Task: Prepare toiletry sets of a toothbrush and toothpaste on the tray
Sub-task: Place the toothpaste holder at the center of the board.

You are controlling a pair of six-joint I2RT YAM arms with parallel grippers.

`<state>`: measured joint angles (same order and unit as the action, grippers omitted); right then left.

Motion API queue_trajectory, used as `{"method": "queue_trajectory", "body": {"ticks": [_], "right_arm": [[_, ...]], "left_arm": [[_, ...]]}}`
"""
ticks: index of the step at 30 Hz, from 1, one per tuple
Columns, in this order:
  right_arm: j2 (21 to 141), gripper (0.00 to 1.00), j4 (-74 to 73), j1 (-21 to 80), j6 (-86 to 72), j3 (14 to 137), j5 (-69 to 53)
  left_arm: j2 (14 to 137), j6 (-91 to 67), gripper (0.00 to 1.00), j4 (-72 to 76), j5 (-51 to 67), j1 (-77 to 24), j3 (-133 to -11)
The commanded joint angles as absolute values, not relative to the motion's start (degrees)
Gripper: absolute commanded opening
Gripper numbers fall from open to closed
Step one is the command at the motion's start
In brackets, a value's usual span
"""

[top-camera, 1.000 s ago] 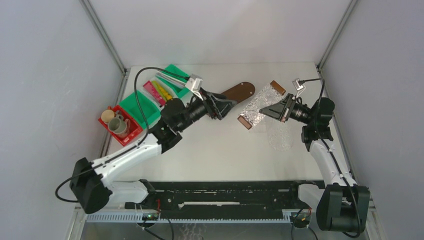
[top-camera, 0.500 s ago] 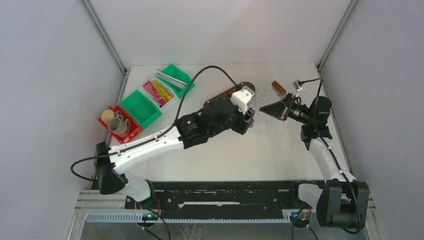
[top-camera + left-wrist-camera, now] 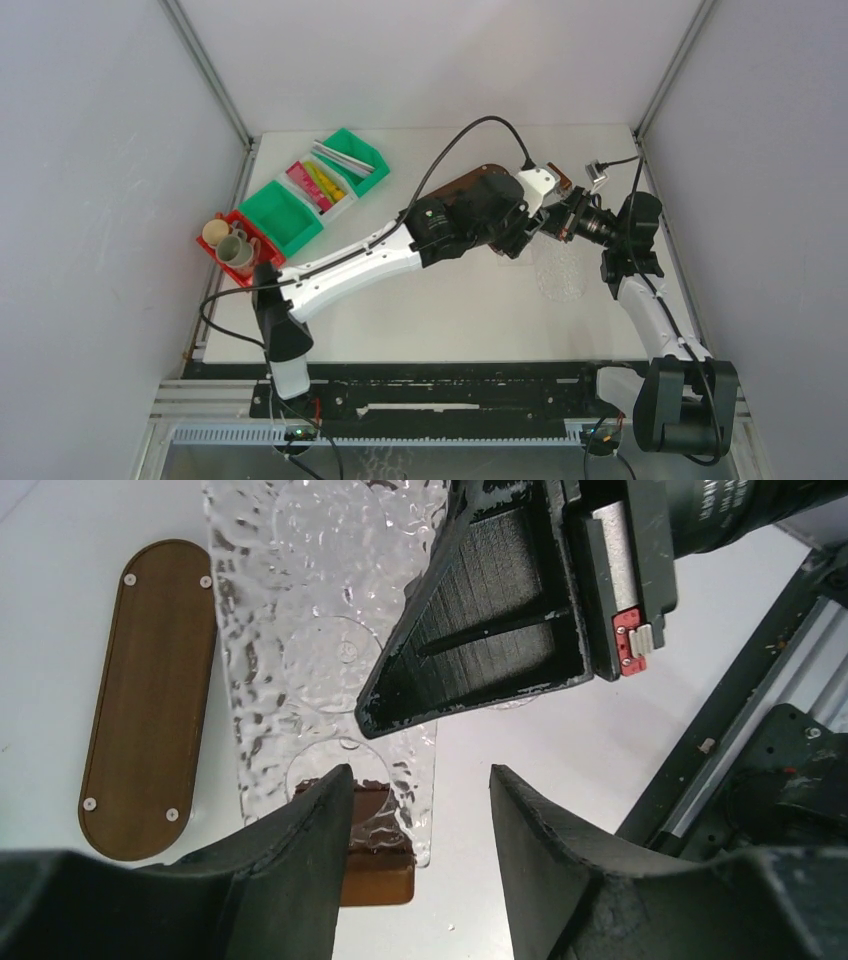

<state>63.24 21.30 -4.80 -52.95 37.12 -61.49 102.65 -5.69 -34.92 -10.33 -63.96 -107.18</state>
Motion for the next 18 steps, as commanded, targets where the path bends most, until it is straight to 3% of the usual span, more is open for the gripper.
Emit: {"method": "queue_trajectory", "body": {"ticks": [1, 18], "right_arm": [[62.93, 0.00, 24.35, -4.63, -53.21, 37.72, -61.01], [63.37, 0.00, 24.87, -4.38, -53.60, 37.74, -61.48]], "left_arm": [[105.30, -3.36, 0.57, -38.85, -10.91, -64.02, -112.64], [110.97, -0.89, 0.48, -38.33, -15.12, -64.07, -115.03]]}}
